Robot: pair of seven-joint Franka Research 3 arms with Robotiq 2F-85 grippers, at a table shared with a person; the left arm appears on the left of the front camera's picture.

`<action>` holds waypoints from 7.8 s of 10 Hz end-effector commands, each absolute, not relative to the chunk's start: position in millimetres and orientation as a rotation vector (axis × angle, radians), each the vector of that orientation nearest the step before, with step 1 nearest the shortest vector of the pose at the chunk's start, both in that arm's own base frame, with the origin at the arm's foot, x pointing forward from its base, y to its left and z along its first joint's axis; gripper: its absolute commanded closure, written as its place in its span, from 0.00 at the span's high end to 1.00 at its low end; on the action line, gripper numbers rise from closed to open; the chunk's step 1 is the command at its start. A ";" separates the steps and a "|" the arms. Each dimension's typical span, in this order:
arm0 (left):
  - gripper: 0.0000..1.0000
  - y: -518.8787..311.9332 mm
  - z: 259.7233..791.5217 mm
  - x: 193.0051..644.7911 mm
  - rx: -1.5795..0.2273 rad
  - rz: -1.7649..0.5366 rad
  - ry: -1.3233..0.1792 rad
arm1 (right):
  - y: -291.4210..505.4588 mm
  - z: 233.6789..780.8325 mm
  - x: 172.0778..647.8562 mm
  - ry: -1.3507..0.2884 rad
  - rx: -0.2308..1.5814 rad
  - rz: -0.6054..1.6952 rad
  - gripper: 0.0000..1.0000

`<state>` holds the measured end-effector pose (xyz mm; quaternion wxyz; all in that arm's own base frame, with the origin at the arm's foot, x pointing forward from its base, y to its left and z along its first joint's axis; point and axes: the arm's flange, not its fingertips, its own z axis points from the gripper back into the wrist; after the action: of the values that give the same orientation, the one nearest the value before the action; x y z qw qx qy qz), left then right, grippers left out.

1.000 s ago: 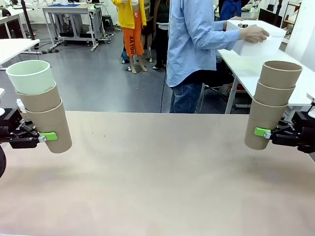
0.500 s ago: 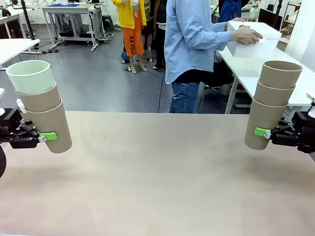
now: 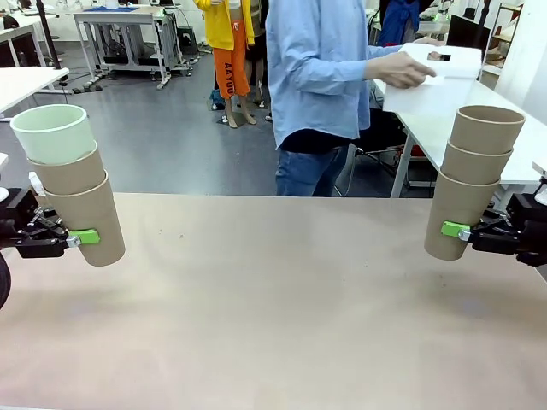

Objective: Stack the cups and store them in the basket.
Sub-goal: Place the stack of Reusable plastic cups into the Pantry Basket.

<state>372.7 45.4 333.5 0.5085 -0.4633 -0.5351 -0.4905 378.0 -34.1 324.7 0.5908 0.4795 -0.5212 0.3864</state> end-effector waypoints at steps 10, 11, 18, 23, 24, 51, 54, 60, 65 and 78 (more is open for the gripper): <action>0.85 42.6 338.8 373.1 -1.121 -1.175 -1.297 | -30.9 330.0 380.4 -1.225 1.111 0.897 0.84; 0.85 42.6 338.8 373.1 -1.121 -1.175 -1.297 | -30.9 330.0 380.4 -1.225 1.111 0.897 0.84; 0.85 42.6 338.8 373.1 -1.121 -1.175 -1.297 | -30.9 330.0 380.4 -1.225 1.111 0.897 0.84; 0.85 42.6 338.8 373.1 -1.121 -1.175 -1.297 | -30.9 330.0 380.4 -1.225 1.111 0.897 0.84; 0.85 42.6 338.8 373.1 -1.121 -1.175 -1.297 | -30.9 330.0 380.4 -1.225 1.111 0.897 0.84; 0.85 46.8 398.5 357.6 -1.064 -1.193 -1.226 | -30.9 330.0 380.4 -1.225 1.111 0.897 0.84; 0.85 32.1 480.7 339.6 -0.994 -1.248 -1.100 | -30.9 330.0 380.4 -1.225 1.111 0.897 0.84; 0.85 -85.0 573.5 322.5 -0.634 -1.344 -0.820 | -30.9 330.0 380.4 -1.225 1.111 0.897 0.84; 0.85 -194.7 553.0 349.2 -0.420 -1.382 -0.675 | -30.9 330.0 380.4 -1.225 1.111 0.897 0.84; 0.85 -292.2 417.2 378.3 -0.351 -1.403 -0.489 | -30.9 330.0 380.4 -1.225 1.111 0.897 0.84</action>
<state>377.8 -287.4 417.6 0.7194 -0.1710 -0.2177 -0.6370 378.1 -33.6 324.0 0.5914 0.4798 -0.5203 0.3864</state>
